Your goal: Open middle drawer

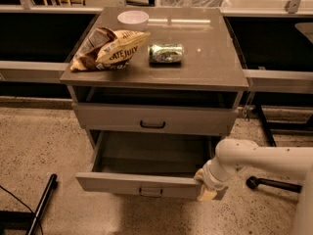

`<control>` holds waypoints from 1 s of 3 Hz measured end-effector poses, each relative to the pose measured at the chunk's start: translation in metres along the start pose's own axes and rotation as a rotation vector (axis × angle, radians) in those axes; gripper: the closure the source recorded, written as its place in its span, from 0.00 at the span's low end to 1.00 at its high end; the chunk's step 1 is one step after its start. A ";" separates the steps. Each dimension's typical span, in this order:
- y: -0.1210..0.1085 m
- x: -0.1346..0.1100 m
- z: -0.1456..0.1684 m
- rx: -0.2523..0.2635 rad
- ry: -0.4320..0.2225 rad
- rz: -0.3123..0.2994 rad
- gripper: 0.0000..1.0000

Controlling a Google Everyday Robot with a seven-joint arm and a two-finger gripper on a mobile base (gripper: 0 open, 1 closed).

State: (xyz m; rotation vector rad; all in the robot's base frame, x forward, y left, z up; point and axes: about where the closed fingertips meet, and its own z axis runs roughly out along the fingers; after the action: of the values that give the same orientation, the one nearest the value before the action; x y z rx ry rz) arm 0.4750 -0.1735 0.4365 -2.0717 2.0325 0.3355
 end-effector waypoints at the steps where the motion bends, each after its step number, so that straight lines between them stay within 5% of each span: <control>1: 0.008 -0.004 -0.002 -0.006 0.002 -0.010 0.50; 3: 0.019 -0.054 -0.044 0.057 0.030 -0.165 0.55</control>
Offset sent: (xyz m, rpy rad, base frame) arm -0.0538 0.0478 0.0772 -0.0373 -0.1152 0.1848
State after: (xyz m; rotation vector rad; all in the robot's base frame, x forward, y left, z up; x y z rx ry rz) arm 0.4553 -0.1368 0.4954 -2.2031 1.8483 0.2156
